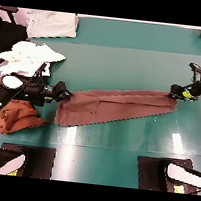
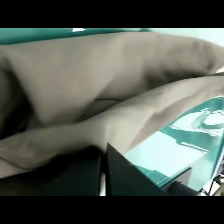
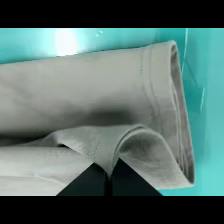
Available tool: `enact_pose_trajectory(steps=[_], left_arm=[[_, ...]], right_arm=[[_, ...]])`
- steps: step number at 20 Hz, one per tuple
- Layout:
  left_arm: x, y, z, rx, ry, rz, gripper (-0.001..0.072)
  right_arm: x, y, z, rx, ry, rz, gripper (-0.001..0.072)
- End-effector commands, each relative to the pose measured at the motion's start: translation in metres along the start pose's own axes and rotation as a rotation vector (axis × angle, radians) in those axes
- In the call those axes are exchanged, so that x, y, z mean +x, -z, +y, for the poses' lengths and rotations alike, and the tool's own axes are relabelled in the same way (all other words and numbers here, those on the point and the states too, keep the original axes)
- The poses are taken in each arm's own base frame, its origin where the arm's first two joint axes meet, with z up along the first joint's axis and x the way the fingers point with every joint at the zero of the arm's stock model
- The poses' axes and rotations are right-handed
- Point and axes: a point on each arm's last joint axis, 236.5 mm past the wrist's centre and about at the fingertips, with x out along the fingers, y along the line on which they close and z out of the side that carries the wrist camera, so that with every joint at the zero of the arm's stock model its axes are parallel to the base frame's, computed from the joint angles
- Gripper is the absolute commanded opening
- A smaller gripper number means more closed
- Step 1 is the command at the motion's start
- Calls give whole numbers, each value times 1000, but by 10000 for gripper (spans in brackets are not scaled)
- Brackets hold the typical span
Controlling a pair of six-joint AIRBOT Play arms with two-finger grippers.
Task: Fold the shirts.
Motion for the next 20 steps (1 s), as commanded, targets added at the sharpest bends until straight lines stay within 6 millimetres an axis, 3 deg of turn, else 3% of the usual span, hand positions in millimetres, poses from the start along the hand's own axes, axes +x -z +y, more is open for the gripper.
enact_pose_trajectory(steps=[1,2,3,4,5,6,7,8,9,11,14,16,18,20], left_arm=[[6,5,20,3,-51,10,31],[8,6,27,-3,-67,6,32],[9,6,33,-10,-77,-3,32],[10,3,37,-12,-85,-20,32],[10,-2,38,-8,-87,-40,33],[10,-8,37,-11,-85,-66,152],[8,-13,34,-7,-81,-82,366],[5,-18,27,13,-71,-88,388],[1,-25,14,46,-57,-99,388],[-17,-48,-14,152,-55,-139,388],[-52,-70,-49,350,-119,-159,388],[-67,-59,-63,401,-132,-93,388],[-68,-42,-63,411,-148,-20,386],[-61,-28,-58,479,-202,27,298]], right_arm=[[17,-5,-10,-6,33,39,17],[18,-11,-11,-6,35,17,67],[18,-19,-11,-6,38,-18,249],[17,-25,-12,-7,39,-41,372],[17,-26,-12,-12,40,-48,392],[15,-27,-12,-27,41,-52,391],[10,-28,-12,-54,43,-64,392],[1,-30,-13,-68,47,-87,405],[-11,-32,-16,-58,51,-118,474],[-34,-31,-33,-13,65,-156,673],[-52,-26,-57,93,36,-182,692],[-52,-29,-57,134,-54,-202,696],[-36,-23,-60,148,-107,-145,709],[-13,-9,-56,134,-167,-42,712]])
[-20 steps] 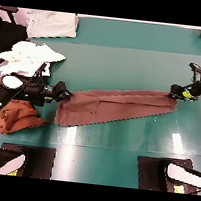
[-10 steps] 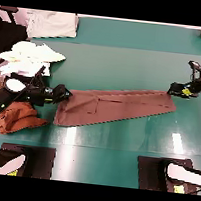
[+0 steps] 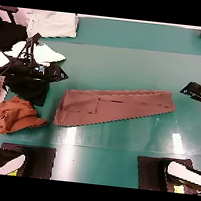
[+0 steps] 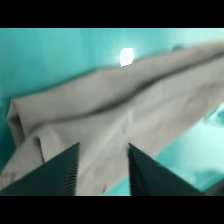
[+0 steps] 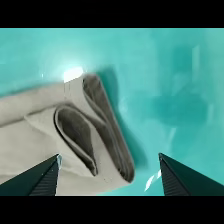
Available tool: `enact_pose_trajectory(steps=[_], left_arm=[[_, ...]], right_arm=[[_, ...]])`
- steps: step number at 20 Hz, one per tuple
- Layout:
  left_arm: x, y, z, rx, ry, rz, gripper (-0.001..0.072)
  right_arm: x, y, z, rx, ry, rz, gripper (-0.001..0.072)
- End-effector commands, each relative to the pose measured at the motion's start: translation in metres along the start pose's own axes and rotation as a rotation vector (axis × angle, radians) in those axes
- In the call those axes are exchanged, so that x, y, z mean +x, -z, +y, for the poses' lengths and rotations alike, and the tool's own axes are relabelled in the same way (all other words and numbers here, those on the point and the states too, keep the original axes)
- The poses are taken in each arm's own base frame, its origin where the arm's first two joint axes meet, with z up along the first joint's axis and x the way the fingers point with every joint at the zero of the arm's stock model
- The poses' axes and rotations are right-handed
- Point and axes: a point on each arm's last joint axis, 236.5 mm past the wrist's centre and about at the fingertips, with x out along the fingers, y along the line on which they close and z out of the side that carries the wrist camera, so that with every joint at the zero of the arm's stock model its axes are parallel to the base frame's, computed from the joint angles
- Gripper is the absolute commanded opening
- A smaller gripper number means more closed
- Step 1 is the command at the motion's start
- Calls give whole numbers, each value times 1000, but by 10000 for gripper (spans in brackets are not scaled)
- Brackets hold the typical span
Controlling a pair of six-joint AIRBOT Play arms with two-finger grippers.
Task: Fold the shirts.
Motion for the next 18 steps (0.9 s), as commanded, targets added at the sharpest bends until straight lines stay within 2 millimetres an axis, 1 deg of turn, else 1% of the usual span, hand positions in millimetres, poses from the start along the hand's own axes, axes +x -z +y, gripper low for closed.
enact_pose_trajectory(steps=[1,2,4,6,7,10,12,13,14,16,17,18], left_arm=[[2,24,-5,112,-78,106,298],[11,32,-6,138,-96,142,298],[36,54,-2,172,-148,237,298],[63,71,-4,193,-153,310,298],[75,75,-5,200,-151,324,299],[102,77,-10,194,-146,318,298],[118,79,-13,192,-135,313,298],[125,80,-13,190,-134,314,292],[131,83,-12,192,-135,322,288],[146,96,-12,202,-138,360,288],[154,105,-12,211,-141,383,288],[161,112,-11,216,-145,403,288]], right_arm=[[24,21,4,-4,-121,124,713],[32,27,8,-15,-158,163,713],[45,43,19,-46,-251,250,714],[55,63,19,-85,-299,343,714],[59,67,18,-94,-311,366,714],[73,69,14,-102,-316,379,713],[82,71,17,-107,-317,393,705],[86,74,23,-123,-319,406,698],[88,76,31,-150,-321,418,617],[92,77,55,-204,-332,415,416],[92,77,69,-215,-345,413,304],[89,78,84,-221,-360,415,162]])
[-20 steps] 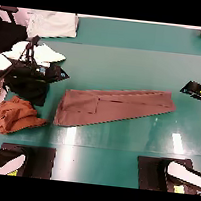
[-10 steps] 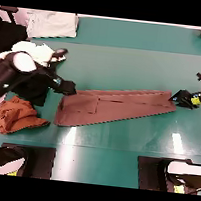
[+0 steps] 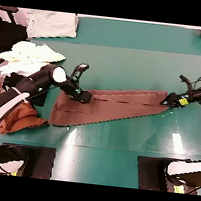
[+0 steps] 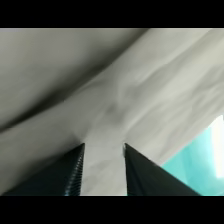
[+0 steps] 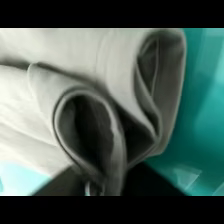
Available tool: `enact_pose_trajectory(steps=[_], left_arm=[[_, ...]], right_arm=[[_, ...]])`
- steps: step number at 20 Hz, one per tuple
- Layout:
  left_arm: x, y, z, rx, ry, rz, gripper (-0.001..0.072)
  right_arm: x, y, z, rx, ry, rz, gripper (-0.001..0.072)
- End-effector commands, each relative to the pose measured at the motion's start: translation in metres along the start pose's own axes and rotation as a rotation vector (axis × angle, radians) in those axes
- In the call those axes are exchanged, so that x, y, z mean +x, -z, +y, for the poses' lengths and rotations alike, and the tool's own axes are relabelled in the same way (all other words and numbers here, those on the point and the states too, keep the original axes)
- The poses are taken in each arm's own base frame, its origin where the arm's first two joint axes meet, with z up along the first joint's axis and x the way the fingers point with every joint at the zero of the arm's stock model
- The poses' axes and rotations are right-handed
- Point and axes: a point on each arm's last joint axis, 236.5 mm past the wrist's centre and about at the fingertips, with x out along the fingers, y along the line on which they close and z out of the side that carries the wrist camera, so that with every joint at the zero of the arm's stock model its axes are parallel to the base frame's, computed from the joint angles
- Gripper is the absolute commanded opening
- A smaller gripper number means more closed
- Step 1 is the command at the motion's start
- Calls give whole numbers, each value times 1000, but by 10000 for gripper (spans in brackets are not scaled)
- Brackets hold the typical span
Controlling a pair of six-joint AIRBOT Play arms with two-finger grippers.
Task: Fold the shirts.
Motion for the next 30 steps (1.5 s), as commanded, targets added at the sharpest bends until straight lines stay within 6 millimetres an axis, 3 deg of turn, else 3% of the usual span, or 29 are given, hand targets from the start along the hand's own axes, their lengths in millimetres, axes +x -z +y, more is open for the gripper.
enact_pose_trajectory(steps=[1,2,3,6,11,13,16,19,21,23,25,27,30], left_arm=[[33,10,-6,20,-8,51,288],[41,13,-7,23,-10,66,279],[45,15,-6,24,-13,75,212],[51,13,-6,18,-12,68,212],[51,12,-6,18,-12,63,212],[51,12,-6,18,-11,64,213],[51,11,-6,15,-11,59,213],[51,11,-9,4,1,58,213],[44,7,-18,-19,28,41,214],[17,-2,-30,0,45,4,214],[-32,-13,-28,53,-8,-53,215],[-92,-12,-1,62,-137,-89,216],[-187,10,61,6,-394,-141,217]], right_arm=[[10,-6,45,-46,-35,10,7],[8,-4,60,-45,-29,13,13],[3,-2,77,-49,-21,7,12],[-28,4,141,-28,-34,-85,10],[-79,54,270,-114,-142,-212,10],[-88,79,312,-150,-178,-231,9],[-77,111,362,-159,-252,-210,9],[-45,140,399,-193,-308,-144,9],[-21,150,414,-227,-311,-97,9],[3,147,420,-226,-303,-76,10],[15,137,425,-239,-301,-89,10],[21,124,431,-237,-308,-108,10],[35,105,447,-226,-327,-132,10]])
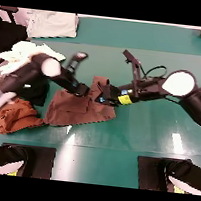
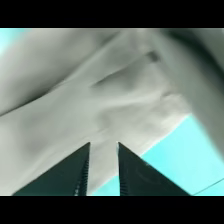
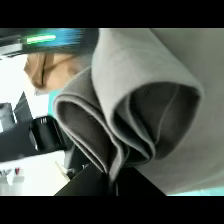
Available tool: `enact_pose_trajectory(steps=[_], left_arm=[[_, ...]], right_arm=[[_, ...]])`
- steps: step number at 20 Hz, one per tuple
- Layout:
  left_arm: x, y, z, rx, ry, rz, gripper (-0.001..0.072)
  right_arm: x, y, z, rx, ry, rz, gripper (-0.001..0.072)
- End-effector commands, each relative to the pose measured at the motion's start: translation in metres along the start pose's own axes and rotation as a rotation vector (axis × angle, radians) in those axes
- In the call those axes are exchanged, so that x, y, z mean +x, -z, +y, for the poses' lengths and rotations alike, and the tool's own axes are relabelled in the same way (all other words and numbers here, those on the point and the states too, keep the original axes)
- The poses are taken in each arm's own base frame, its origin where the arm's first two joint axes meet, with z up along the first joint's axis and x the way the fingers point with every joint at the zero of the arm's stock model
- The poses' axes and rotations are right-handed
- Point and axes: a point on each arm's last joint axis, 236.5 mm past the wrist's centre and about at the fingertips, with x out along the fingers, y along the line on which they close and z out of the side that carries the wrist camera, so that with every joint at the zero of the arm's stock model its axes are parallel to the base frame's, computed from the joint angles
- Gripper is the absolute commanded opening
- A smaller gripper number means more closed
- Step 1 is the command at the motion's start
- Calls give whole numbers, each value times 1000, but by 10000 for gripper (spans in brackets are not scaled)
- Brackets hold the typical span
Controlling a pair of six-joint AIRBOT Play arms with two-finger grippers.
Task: Fold the shirts.
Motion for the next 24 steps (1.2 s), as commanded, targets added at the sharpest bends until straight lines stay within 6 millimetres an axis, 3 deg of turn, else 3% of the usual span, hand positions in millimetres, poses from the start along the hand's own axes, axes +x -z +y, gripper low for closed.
enact_pose_trajectory(steps=[1,3,5,7,10,11,12,13,15,16,18,20,22,23,24], left_arm=[[-99,26,84,-69,-303,-37,217],[-142,40,106,-146,-350,-108,217],[-168,51,113,-203,-360,-166,216],[-182,61,115,-225,-365,-186,217],[-181,70,115,-257,-366,-153,239],[-181,70,115,-280,-363,-159,358],[-181,68,114,-282,-359,-166,416],[-181,67,114,-279,-358,-173,427],[-181,65,114,-278,-357,-179,427],[-181,65,114,-278,-357,-179,427],[-181,63,114,-276,-356,-187,427],[-181,63,114,-273,-356,-187,427],[-181,63,114,-273,-356,-189,426],[-181,61,114,-272,-354,-195,427],[-182,60,113,-271,-352,-201,427]], right_arm=[[33,-17,11,-5,-20,-19,10],[68,-14,22,-30,-30,4,10],[111,-6,34,-53,-40,29,11],[156,15,38,-76,-30,103,12],[221,41,34,-100,-11,173,26],[239,47,31,-110,-4,193,155],[251,53,26,-113,9,226,328],[257,58,20,-137,24,267,442],[247,48,14,-228,50,312,463],[235,33,10,-268,79,308,463],[196,-10,-4,-354,185,264,463],[144,-53,-38,-409,356,215,471],[92,-81,-79,-406,491,196,623],[76,-82,-97,-364,497,217,701],[64,-79,-117,-313,487,247,705]])
